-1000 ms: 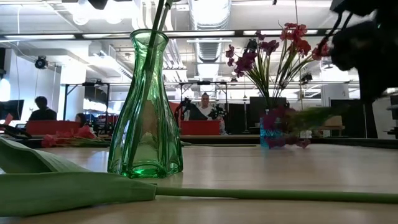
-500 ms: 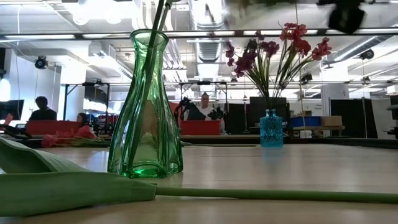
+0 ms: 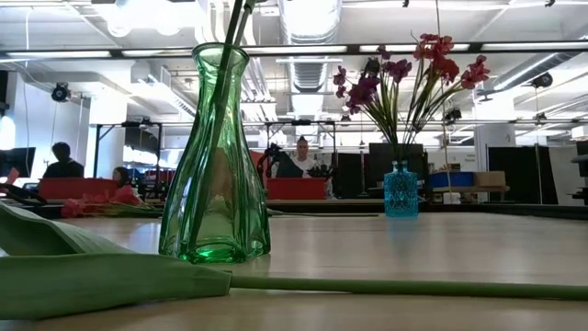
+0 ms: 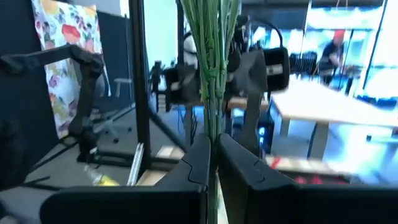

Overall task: Sort flowers into vase by color
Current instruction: Put the purple flowers into the blue vase

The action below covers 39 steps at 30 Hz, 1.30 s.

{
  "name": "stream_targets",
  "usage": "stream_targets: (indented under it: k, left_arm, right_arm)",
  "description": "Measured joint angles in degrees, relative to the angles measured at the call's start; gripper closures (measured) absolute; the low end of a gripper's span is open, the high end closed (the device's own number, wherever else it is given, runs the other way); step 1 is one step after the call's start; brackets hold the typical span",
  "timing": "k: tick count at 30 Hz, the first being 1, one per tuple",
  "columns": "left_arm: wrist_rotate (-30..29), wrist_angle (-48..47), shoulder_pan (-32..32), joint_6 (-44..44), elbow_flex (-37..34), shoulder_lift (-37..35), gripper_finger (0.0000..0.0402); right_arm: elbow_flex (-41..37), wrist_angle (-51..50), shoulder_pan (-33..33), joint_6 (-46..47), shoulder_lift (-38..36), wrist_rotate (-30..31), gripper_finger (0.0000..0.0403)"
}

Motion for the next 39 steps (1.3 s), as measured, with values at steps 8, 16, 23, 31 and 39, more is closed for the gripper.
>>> stream_targets:
  k: [8, 16, 23, 31, 39]
  left_arm:
    - [9.3, -0.1, 5.9, 0.1, 10.4, 11.7, 0.0139]
    - [14.3, 0.1, 8.7, 0.1, 17.7, 18.6, 0.0154]
    - [14.3, 2.8, 9.4, 0.1, 18.1, 19.5, 0.0236]
    - [14.7, 3.3, 10.0, -1.3, 17.8, 19.4, 0.0383]
    - [14.0, 2.2, 10.0, -1.8, 18.1, 19.3, 0.0395]
  right_arm:
    - [4.8, 6.1, -0.1, -5.6, 7.7, -0.4, 0.0390]
    - [6.1, 6.0, -0.1, -6.4, 10.1, -0.5, 0.0390]
    - [5.9, 6.5, -0.1, -7.8, 10.0, 0.0, 0.0390]
    - [5.9, 7.1, -0.2, -8.9, 10.0, 0.7, 0.0390]
    - [5.9, 6.3, -0.1, -4.7, 9.9, 1.5, 0.0325]
